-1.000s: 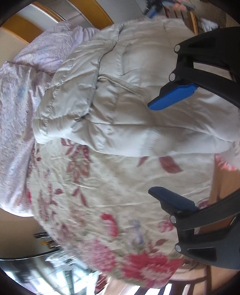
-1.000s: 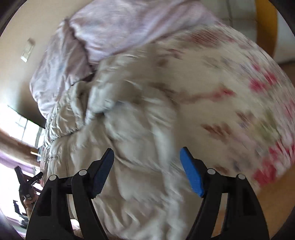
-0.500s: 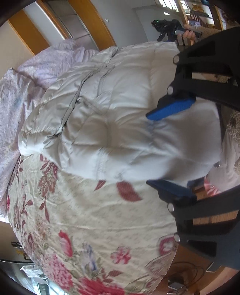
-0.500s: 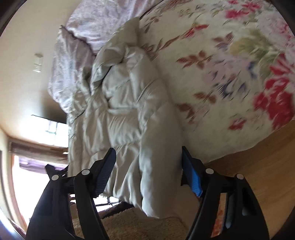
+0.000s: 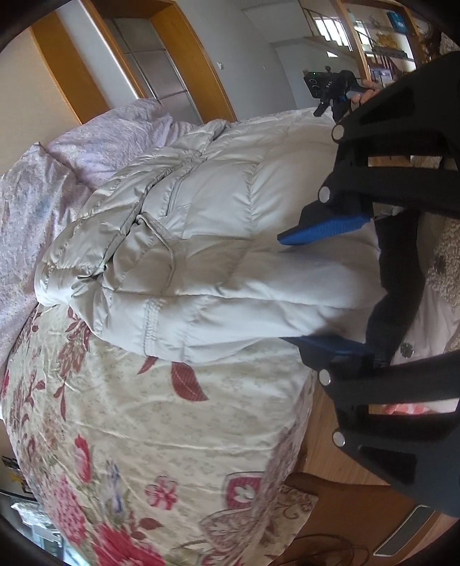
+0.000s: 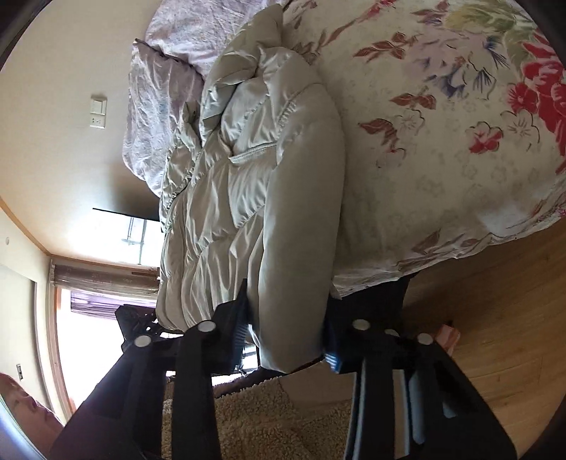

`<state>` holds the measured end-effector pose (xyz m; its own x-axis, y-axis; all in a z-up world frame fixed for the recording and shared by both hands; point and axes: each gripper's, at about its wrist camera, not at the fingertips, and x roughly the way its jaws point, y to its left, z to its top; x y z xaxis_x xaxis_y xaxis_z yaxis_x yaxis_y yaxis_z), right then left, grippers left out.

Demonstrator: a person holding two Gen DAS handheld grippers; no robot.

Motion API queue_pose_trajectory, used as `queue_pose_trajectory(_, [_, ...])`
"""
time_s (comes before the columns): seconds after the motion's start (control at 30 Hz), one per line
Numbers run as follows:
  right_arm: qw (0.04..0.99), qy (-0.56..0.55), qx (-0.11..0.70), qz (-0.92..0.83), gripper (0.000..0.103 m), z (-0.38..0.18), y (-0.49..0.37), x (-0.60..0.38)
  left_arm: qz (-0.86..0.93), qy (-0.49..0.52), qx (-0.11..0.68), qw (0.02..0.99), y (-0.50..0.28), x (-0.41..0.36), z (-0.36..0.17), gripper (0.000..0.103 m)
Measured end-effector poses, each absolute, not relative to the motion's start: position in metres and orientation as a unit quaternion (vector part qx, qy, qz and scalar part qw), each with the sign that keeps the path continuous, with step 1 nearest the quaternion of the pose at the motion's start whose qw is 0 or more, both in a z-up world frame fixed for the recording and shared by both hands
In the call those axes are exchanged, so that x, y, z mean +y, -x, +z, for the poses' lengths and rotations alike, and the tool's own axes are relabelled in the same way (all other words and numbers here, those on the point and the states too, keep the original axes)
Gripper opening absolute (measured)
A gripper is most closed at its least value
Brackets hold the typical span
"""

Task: Fold large clothes

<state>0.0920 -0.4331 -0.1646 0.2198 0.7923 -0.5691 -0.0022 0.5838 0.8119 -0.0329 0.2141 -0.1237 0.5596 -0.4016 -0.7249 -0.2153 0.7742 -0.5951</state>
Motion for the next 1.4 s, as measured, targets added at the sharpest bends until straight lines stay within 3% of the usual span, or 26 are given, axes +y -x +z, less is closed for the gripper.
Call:
queue_pose_trajectory(0.07, [0.703, -0.344, 0.554, 0.284, 0.024, -0.16, -0.091, -0.431, -0.055, 0.335, 0.466, 0.817, 0.034, 0.215, -0.125, 0.04])
queue_pose_trajectory(0.17, [0.725, -0.318, 0.542, 0.282, 0.018, -0.145, -0.091, -0.423, -0.05, 0.335, 0.464, 0.818, 0.035, 0.214, -0.123, 0.027])
queue_pose_trajectory(0.33, [0.77, -0.285, 0.498, 0.277, 0.014, -0.113, -0.091, -0.414, -0.037, 0.317, 0.442, 0.839, 0.033, 0.212, -0.101, 0.015])
queue_pose_trajectory(0.7, [0.911, -0.162, 0.32, 0.205, 0.013, -0.013, -0.116, -0.371, -0.006, 0.246, 0.319, 0.915, -0.008, 0.215, -0.002, 0.014])
queue_pose_trajectory(0.97, [0.964, -0.08, 0.229, 0.107, 0.013, 0.024, -0.178, -0.335, 0.017, 0.228, 0.283, 0.932, -0.097, 0.225, 0.043, 0.014])
queue_pose_trajectory(1.13, [0.974, -0.044, 0.214, 0.054, 0.013, 0.024, -0.239, -0.304, 0.042, 0.208, 0.273, 0.938, -0.162, 0.23, 0.054, 0.014])
queue_pose_trajectory(1.4, [0.964, -0.051, 0.262, 0.006, 0.013, -0.014, -0.35, -0.281, 0.074, 0.183, 0.289, 0.937, -0.255, 0.235, 0.036, 0.014])
